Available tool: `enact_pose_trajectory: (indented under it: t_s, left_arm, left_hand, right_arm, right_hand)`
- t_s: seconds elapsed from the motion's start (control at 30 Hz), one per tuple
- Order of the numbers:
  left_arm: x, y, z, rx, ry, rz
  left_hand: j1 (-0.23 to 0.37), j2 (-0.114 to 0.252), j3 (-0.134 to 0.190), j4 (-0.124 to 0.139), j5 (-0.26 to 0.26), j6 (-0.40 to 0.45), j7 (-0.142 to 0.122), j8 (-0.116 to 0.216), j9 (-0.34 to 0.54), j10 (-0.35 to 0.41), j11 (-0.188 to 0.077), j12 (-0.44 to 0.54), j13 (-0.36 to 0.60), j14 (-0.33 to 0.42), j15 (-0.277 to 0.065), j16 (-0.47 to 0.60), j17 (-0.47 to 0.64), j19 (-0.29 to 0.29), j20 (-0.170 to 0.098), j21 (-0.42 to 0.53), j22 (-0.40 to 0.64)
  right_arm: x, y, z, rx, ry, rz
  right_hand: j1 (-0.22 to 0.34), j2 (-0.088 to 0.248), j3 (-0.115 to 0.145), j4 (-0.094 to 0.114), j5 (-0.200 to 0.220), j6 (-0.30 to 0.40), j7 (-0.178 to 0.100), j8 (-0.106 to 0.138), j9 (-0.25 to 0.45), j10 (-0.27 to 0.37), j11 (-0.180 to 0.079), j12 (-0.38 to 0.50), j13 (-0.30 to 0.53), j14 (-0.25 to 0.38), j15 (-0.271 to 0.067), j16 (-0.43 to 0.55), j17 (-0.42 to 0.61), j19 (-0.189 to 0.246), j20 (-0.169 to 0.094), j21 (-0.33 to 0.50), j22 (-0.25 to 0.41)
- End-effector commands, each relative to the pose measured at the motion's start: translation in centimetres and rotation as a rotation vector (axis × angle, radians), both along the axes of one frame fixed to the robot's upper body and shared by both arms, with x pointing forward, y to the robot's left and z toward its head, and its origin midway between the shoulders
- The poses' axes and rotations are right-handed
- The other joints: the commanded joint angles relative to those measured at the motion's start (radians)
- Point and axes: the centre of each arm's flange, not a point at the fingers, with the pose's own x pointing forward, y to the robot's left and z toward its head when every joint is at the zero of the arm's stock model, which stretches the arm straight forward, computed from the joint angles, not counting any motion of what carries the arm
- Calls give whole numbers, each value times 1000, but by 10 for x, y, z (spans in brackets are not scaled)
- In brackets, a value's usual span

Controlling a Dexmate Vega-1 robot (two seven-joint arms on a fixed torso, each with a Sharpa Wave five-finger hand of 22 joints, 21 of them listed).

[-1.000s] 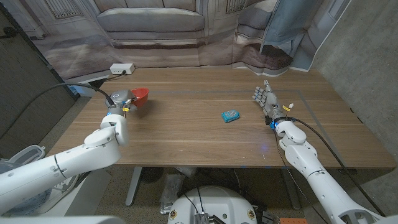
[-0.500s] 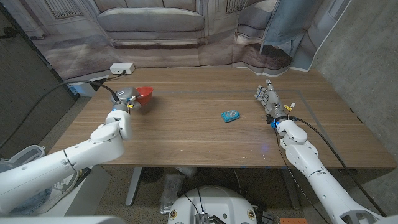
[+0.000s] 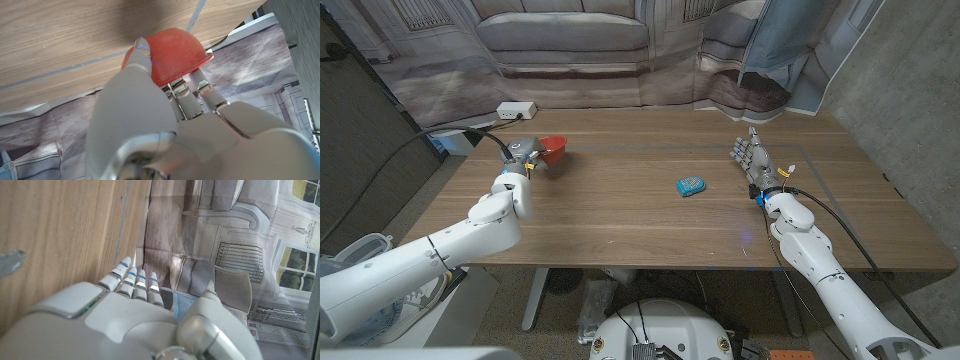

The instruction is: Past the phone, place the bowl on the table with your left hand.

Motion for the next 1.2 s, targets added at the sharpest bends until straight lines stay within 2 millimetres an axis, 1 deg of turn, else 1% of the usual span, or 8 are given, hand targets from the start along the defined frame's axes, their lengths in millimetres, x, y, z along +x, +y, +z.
enact_pose_trajectory:
  t_s: [0.03,0.53,0.93,1.2]
  left_arm:
    - [9,6,6,-15,-16,-3]
    - [27,1,11,-25,-20,-29]
    - [48,2,4,-43,3,-37]
    - [59,7,-5,-71,22,-43]
  left_hand:
    - [25,30,9,13,6,62,36,2,6,9,2,4,8,11,-71,5,5,-2,-128,9,1]
    - [24,29,8,14,5,64,35,0,7,14,0,4,15,16,-72,3,12,-4,-129,20,-3]
    - [24,30,9,14,5,62,36,-3,7,10,1,-1,20,16,-71,-1,18,-8,-129,29,-7]
    - [23,30,9,15,5,64,36,-4,7,12,1,-3,23,18,-71,-3,22,-12,-129,35,-11]
  right_arm:
    - [-2,-2,-2,5,3,-7]
    - [-7,-5,-4,8,1,-12]
    - [-11,-7,-5,12,-1,-23]
    - [-13,-7,-4,11,-1,-29]
  right_hand:
    - [6,-2,-5,3,-3,-3,1,2,3,7,0,-4,4,9,-2,-1,3,11,-26,-1,3]
    - [6,-1,-6,3,-3,-3,0,2,3,8,-1,-4,4,10,-3,-2,3,12,-26,-2,4]
    - [7,-1,-6,2,-2,-2,1,2,3,10,2,-3,4,11,-3,-2,3,13,-27,-3,4]
    - [7,0,-7,1,-2,-2,1,3,3,9,0,-3,4,11,-3,-2,3,14,-27,-4,4]
